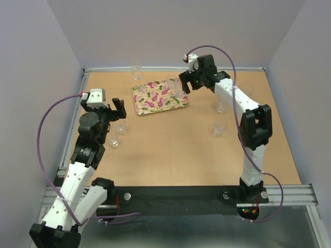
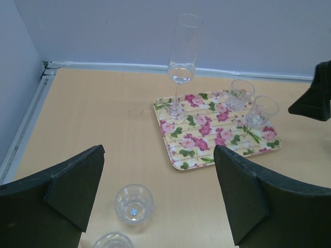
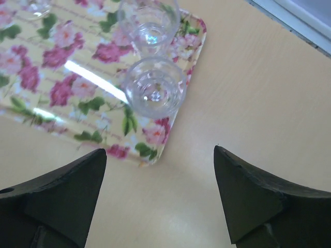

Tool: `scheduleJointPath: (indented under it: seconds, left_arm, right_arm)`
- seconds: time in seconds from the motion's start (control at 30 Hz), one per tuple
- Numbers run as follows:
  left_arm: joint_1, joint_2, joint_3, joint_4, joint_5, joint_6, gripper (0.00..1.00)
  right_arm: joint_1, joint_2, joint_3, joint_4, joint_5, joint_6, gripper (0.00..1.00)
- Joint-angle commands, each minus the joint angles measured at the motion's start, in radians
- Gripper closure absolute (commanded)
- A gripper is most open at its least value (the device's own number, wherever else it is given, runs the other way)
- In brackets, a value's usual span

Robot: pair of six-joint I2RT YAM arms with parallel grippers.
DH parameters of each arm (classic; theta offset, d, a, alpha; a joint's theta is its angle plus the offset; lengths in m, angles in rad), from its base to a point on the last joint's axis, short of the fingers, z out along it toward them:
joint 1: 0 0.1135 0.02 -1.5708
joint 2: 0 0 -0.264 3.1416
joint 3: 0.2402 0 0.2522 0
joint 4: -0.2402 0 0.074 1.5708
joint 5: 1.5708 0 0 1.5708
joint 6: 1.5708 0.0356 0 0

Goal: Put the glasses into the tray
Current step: Place the glass into the tray, then grab a glass with a robot arm

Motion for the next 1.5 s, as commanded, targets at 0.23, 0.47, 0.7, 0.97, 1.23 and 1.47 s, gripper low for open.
scheduleJointPath:
  seconds: [0.23,0.47,0.7,0.97,1.23,1.47]
  left_arm:
    - [0.000,0.027,-0.007,0.049,0.019,0.005,0.01]
    - [0.000,0.059,-0.005,0.049,0.014,-0.001,0.01]
    - [0.002,0.090,-0.002,0.038,0.033,-0.040,0.01]
    - [0.000,0.081,-0.013,0.004,0.131,-0.191,0.01]
    - [0.000,0.073,-0.014,-0.117,0.181,-0.293,0.02]
    - [0.000,0.041,-0.036,-0.165,0.237,-0.438,0.04]
  right_arm:
    - [-0.018,-0.533,-0.505,0.057,-0.364,-0.357,0.09]
    - [-0.085,-0.727,-0.692,0.058,-0.476,-0.386,0.09]
    - [-0.214,-0.850,-0.838,0.060,-0.691,-0.399,0.09]
    - [-0.262,-0.905,-0.911,0.075,-0.838,-0.379,0.09]
    - [-0.269,-0.879,-0.933,0.089,-0.852,-0.371,0.09]
    - [-0.269,-0.864,-0.936,0.089,-0.849,-0.371,0.09]
